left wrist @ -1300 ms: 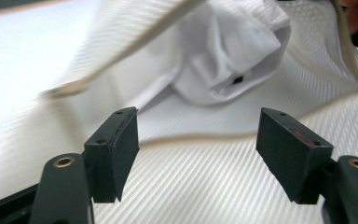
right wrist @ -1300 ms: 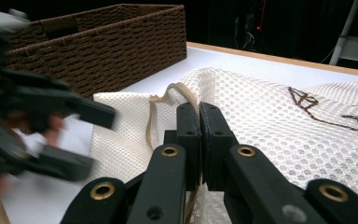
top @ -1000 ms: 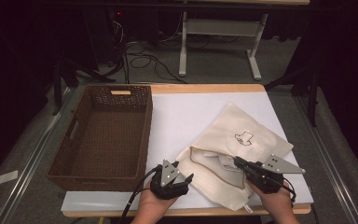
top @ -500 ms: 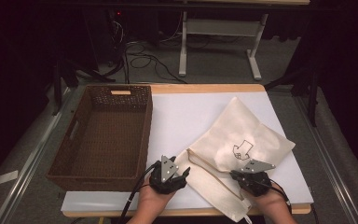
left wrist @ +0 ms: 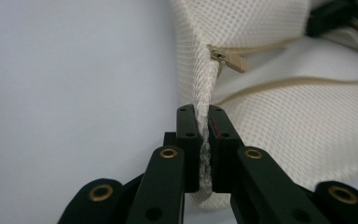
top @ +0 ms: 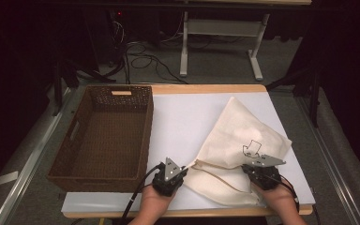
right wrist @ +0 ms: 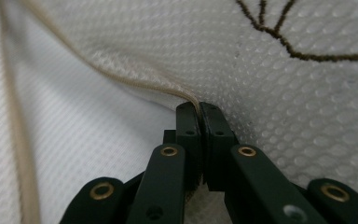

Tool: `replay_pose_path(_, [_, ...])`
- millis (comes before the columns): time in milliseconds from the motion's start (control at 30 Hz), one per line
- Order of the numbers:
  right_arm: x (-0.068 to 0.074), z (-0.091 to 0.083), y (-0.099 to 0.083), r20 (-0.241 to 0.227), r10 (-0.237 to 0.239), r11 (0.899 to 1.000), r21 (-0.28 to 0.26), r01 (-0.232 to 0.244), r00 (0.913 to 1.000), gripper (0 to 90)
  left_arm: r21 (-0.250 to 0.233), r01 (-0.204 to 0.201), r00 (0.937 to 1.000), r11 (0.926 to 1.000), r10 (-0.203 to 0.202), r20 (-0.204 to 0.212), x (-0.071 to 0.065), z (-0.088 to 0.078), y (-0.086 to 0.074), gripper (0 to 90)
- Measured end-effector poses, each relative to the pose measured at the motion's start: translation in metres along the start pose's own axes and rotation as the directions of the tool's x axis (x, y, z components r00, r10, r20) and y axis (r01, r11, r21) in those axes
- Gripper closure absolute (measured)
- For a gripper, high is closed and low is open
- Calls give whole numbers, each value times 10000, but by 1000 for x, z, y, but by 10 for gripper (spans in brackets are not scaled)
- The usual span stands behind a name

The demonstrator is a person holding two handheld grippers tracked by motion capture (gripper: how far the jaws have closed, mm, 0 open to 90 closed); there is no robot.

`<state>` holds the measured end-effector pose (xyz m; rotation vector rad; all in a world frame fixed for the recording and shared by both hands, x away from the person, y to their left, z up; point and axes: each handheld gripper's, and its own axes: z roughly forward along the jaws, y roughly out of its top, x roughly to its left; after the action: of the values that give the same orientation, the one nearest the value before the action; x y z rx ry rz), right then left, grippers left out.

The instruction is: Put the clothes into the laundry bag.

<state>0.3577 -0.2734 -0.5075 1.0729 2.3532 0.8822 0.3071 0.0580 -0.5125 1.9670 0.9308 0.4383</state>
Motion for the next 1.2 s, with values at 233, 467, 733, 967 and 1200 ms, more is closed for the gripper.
replay_pose_path(233, [-4,-11,0,-1297,828,9932,-702,-925,9881,745,-164,-97,9994,9998,92,-325,-7,0,0,657])
replay_pose_path(467, [11,-55,12,-1774,1245,9520,-2561,-1680,9762,649,-269,-63,9974,9996,44,-721,0,5,6,566])
replay_pose_path(733, [-23,-66,-16,679,2561,9388,-2551,-2314,9643,436,-183,-64,9978,9998,52,-667,7,16,14,543])
replay_pose_path(967, [-48,-62,-44,1116,3759,9191,-1718,-3547,9199,295,42,-177,9990,9998,178,-398,13,22,18,784])
replay_pose_path(1200, [-49,-42,-47,754,3652,9308,-420,-3630,9279,494,199,-178,9990,9996,186,-403,15,19,14,848])
